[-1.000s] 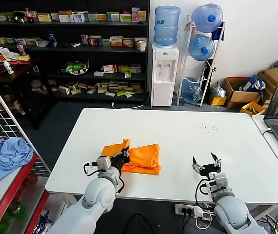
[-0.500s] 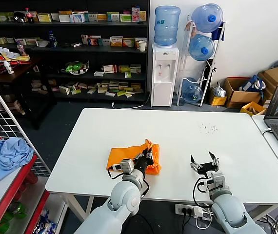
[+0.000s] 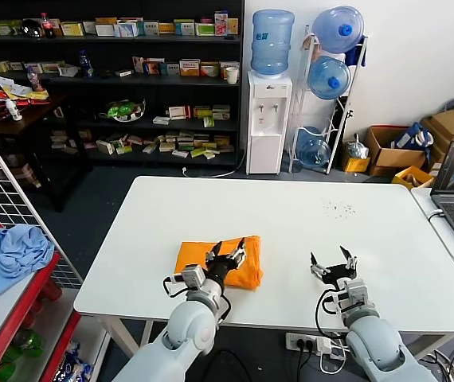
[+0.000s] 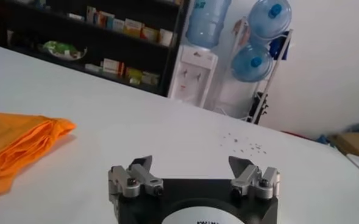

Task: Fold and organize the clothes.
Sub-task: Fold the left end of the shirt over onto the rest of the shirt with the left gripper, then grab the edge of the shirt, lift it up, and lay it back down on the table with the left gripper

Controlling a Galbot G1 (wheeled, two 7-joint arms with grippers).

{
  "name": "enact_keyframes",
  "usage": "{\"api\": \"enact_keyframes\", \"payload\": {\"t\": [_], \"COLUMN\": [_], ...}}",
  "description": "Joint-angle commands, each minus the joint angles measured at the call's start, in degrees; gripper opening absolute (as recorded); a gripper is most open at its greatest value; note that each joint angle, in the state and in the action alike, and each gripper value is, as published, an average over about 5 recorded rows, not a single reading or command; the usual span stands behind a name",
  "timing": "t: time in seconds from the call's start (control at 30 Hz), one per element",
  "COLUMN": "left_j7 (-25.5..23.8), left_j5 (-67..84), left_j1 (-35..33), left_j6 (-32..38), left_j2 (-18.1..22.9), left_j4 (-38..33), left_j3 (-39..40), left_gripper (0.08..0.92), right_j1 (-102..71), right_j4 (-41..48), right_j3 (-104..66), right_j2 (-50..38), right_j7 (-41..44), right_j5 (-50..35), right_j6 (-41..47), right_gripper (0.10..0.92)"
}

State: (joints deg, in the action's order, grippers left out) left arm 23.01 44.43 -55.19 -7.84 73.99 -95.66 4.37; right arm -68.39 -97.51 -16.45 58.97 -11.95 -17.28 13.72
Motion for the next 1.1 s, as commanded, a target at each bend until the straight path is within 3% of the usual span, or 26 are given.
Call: {"api": "enact_keyframes", "payload": {"t": [0.03,0.23,0.47,1.1], "left_j7": [-5.8,-13.0,-18.9,-21.3], "left_j5": [2.5,5.4,6.0,5.7], "left_j1": [-3.9,-5.2,-3.2,1.8], "left_j6": [-5.8,-13.8,-16.1,-16.3], "left_j2": [-15.1,-18.2,-17.6,-13.8], "left_j4": [-3.7,-3.0,2.2,9.5], "left_j3": [-8.2,-13.0,-13.9,-10.9], "left_gripper": [0.799,0.822,0.823,0.823], "right_j1": [0.0,-0.1,-0.6,-1.0], "right_j4": [0.4,0.7,0.7,-0.1], "right_j3": [0.1,0.0,-0.9,-1.7], "right_j2": [-0.3,-0.9,-1.4,-2.2], "right_j7": [1.3,2.9,2.9,2.4], "right_j5": [0.0,-0.2,-1.5,-1.9], "right_j6": [-0.5,-1.4,-1.4,-1.0], "right_gripper": [0.823,0.823,0.823,0.823]}}
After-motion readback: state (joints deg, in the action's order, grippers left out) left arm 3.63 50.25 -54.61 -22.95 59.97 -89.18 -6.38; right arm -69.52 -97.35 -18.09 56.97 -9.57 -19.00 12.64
